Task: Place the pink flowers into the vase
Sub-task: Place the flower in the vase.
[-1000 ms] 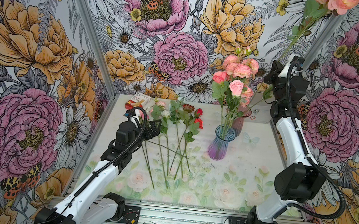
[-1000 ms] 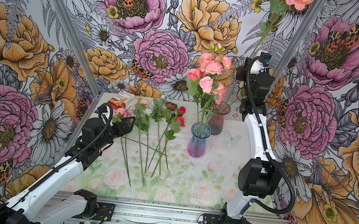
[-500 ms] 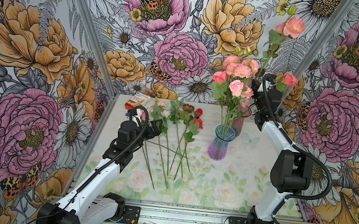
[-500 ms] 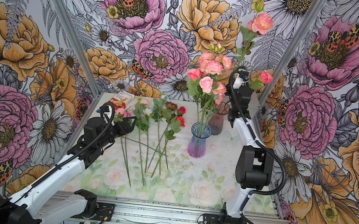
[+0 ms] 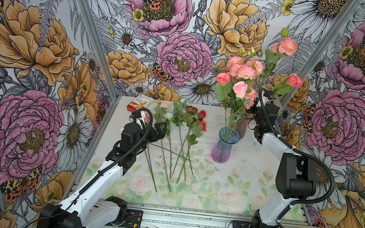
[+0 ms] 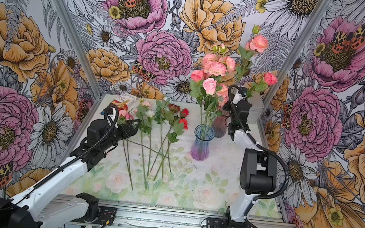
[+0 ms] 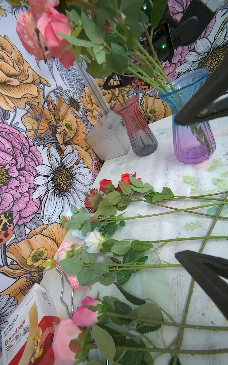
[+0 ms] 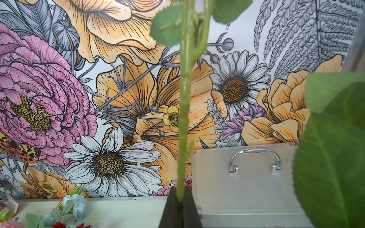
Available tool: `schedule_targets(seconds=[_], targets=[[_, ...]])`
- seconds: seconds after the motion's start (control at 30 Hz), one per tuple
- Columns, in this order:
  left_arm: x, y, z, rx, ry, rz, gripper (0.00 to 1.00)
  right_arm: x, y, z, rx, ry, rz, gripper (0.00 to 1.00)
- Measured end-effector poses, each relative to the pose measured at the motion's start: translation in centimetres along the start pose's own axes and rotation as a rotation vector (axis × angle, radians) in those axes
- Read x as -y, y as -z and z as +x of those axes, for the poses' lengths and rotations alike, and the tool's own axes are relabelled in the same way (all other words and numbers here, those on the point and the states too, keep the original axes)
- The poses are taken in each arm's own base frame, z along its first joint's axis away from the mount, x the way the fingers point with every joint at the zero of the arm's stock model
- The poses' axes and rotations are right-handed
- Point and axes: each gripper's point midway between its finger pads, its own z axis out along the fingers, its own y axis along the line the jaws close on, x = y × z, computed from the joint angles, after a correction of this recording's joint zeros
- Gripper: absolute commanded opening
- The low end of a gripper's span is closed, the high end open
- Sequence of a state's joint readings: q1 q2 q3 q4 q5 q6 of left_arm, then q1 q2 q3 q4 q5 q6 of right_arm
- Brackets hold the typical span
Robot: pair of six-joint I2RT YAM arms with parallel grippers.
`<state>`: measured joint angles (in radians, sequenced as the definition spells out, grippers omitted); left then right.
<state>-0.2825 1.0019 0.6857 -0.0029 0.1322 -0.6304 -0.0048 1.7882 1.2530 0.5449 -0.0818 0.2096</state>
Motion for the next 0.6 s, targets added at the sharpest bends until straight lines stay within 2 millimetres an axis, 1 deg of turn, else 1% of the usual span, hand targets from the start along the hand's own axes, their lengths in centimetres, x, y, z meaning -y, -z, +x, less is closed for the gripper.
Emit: schedule_targets(seconds=[0.13, 0.23, 0.3, 0.37, 0.5, 0.6], targets=[[0.3, 0.1, 0.1, -0.003, -0.003, 0.008, 0.99, 0.1, 0.4, 0.1, 0.005, 0.001, 0.006, 0.25], [0.5, 0.4, 0.0, 0.001, -0.004, 0.013, 0.99, 0.1, 0.7, 0.2, 0.001, 0.001, 0.01, 0.42], [0.6, 0.6, 0.0, 0.002, -0.005, 0.014, 0.99, 0.1, 0.8, 0.0, 0.004, -0.002, 0.01, 0.49], [0.6, 0.8, 0.1, -0.001, -0.004, 0.011, 0.99, 0.1, 0.9, -0.3, 0.009, 0.001, 0.012, 0.6], [0.1, 0.9, 0.5, -0.021, -0.001, -0.012, 0.99, -0.1, 1.8, -1.4, 0.022, -0.002, 0.013, 0.76], [-0.2, 1.1, 0.9, -0.036, 0.0, -0.031, 0.99, -0.5, 2.5, -2.7, 0.037, 0.006, 0.014, 0.82]])
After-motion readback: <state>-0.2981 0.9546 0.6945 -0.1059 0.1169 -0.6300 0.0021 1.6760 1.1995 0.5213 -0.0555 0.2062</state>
